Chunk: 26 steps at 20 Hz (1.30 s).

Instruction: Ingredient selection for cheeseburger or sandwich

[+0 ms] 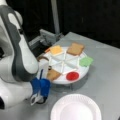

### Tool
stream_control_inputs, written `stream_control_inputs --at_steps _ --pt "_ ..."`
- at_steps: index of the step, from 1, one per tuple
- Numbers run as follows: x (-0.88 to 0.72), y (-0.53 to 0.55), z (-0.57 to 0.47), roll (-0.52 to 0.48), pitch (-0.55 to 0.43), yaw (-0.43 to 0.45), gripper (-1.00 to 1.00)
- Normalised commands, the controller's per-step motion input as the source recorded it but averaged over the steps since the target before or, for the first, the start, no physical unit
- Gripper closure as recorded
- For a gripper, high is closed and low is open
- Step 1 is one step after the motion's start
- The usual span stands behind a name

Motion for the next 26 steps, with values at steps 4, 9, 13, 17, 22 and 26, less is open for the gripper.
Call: stream_control_inputs --at_steps 4,9,13,17,22,26 --pt "-0.08 0.07 0.09 0.105 -0.121 -0.054 -1.0" --pt "-0.09 0.06 0.09 0.104 -0.115 -0.049 -1.0" --pt "-0.1 0.09 0.08 0.095 -0.108 -0.059 1.0" --pt "-0.08 0.13 0.06 0.075 -0.112 -0.06 1.0" --pt "-0.07 0.12 0.05 0.072 -0.12 -0.065 1.0" --pt "-0.08 0.12 0.07 0.074 -0.115 -0.068 1.0"
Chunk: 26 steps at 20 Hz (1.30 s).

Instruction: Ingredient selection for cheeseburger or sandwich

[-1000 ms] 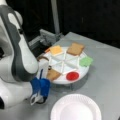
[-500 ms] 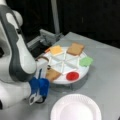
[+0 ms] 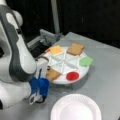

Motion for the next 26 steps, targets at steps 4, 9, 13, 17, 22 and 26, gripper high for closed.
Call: stream_control_inputs --at_steps 4,9,13,17,22,26 --pt "-0.07 0.1 0.07 0.076 -0.115 -0.06 1.0" --pt "-0.05 0.12 0.06 0.078 -0.119 -0.045 1.0" --pt "-0.05 0.09 0.02 0.061 -0.115 -0.054 1.0" --pt "-0.05 0.05 -0.02 0.035 -0.092 -0.066 1.0" --pt "-0.05 0.04 0.08 -0.013 -0.044 -0.077 1.0" --pt "-0.07 0.04 0.3 -0.089 0.019 -0.084 1.0"
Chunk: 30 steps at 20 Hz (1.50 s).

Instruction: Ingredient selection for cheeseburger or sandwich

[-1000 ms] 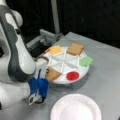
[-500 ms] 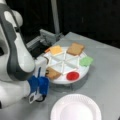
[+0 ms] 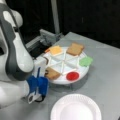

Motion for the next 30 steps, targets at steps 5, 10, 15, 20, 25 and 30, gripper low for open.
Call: stream_control_inputs --at_steps 5,10,15,20,25,30 --pt "-0.09 0.11 0.37 -0.135 0.062 -0.068 1.0" --pt "-0.12 0.2 0.23 -0.121 0.069 -0.033 1.0" --pt "-0.09 0.16 0.31 -0.219 0.115 -0.003 1.0" --pt "0.05 0.06 0.6 -0.316 0.181 0.08 1.0" --pt "0.2 0.02 0.44 -0.367 0.17 0.159 1.0" --pt "0.38 -0.08 0.14 -0.274 0.137 0.194 1.0"
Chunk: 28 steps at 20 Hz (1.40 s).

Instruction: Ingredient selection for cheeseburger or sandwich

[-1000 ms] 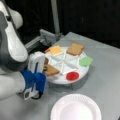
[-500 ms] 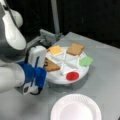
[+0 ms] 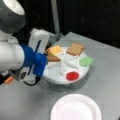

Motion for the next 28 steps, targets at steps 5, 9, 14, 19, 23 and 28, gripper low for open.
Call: stream_control_inputs --at_steps 5,9,14,19,23,28 --pt "0.5 -0.2 -0.09 -0.141 0.137 0.211 1.0" --pt "0.53 -0.24 -0.15 -0.041 0.134 0.226 1.0" --pt "0.48 -0.2 -0.08 0.003 0.111 0.23 1.0" --pt "0.41 -0.16 0.01 0.004 0.077 0.226 1.0" --pt "0.49 -0.18 -0.05 0.017 0.049 0.238 1.0" --pt "0.52 -0.2 -0.07 0.045 0.046 0.206 1.0"
